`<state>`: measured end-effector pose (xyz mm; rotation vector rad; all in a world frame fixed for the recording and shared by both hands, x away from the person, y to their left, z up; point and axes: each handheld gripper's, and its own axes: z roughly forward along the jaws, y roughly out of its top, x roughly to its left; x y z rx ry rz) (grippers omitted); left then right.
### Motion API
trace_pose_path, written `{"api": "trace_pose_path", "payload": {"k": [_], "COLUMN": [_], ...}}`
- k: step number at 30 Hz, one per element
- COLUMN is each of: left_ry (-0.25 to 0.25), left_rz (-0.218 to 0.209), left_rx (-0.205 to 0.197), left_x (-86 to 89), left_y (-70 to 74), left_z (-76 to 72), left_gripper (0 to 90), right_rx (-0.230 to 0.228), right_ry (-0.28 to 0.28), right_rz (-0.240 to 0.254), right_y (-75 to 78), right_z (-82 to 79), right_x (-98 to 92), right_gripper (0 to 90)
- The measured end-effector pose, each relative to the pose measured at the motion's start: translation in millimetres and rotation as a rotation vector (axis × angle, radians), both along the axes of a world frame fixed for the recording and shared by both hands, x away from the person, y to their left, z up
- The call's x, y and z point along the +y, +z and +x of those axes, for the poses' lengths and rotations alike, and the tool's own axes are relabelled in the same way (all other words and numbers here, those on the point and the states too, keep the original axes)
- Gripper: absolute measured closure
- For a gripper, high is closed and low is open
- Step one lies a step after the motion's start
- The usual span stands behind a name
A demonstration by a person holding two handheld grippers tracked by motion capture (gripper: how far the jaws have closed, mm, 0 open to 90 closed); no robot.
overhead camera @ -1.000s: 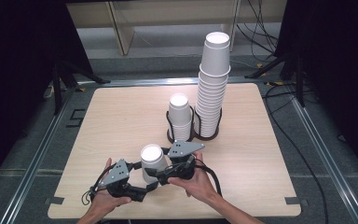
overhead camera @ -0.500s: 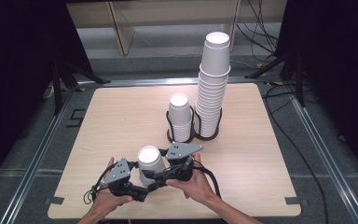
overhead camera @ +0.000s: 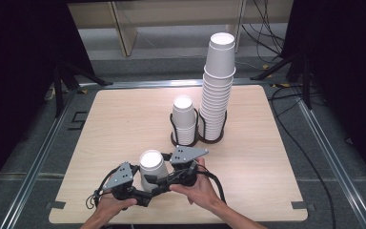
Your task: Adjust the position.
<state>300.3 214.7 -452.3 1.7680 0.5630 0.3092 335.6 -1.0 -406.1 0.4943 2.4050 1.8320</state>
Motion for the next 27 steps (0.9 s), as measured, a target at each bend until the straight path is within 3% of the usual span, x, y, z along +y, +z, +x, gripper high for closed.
{"api": "trace_pose_path", "payload": {"k": [2,3,4,10,11,12,18,23,27], "left_ry": [-0.009,-0.008,0.000,-0.006,-0.009,-0.013,-0.015,-0.032,-0.036], "left_rz": [-0.002,0.007,0.034,0.082,0.057,0.060,0.131,0.173,0.183], "left_rx": [-0.014,-0.019,-0.012,-0.045,-0.043,-0.046,-0.075,-0.087,-0.068], "left_x": [0.0,0.1,0.9,0.8,-0.5,-0.3,-0.6,-1.3,-2.4], "left_y": [-0.5,-0.3,1.1,1.4,1.0,1.6,3.9,5.3,4.4], "left_z": [0.9,1.1,0.1,-0.5,-0.6,-0.6,-4.4,-6.6,-6.5], "left_gripper": [10.9,11.5,12.1,14.5,15.0,15.0,15.8,15.8,15.8], "right_rx": [-0.005,0.019,0.011,0.016,0.013,0.013,0.059,0.039,-0.011], "right_ry": [0.008,0.005,0.005,0.013,0.012,0.012,0.056,0.104,0.170], "right_rz": [0.014,0.016,0.009,-0.020,-0.022,-0.022,-0.036,-0.074,-0.155], "right_y": [-0.3,-0.7,-0.7,0.0,1.3,1.3,10.8,25.6,37.1], "right_z": [0.4,-0.5,0.2,0.3,0.9,0.9,5.6,6.5,6.6], "right_x": [-0.1,-0.2,-0.9,-2.1,-3.4,-3.4,-8.2,-15.3,-15.9], "right_gripper": [22.1,21.9,21.7,20.8,20.4,20.4,15.4,15.3,15.5]}}
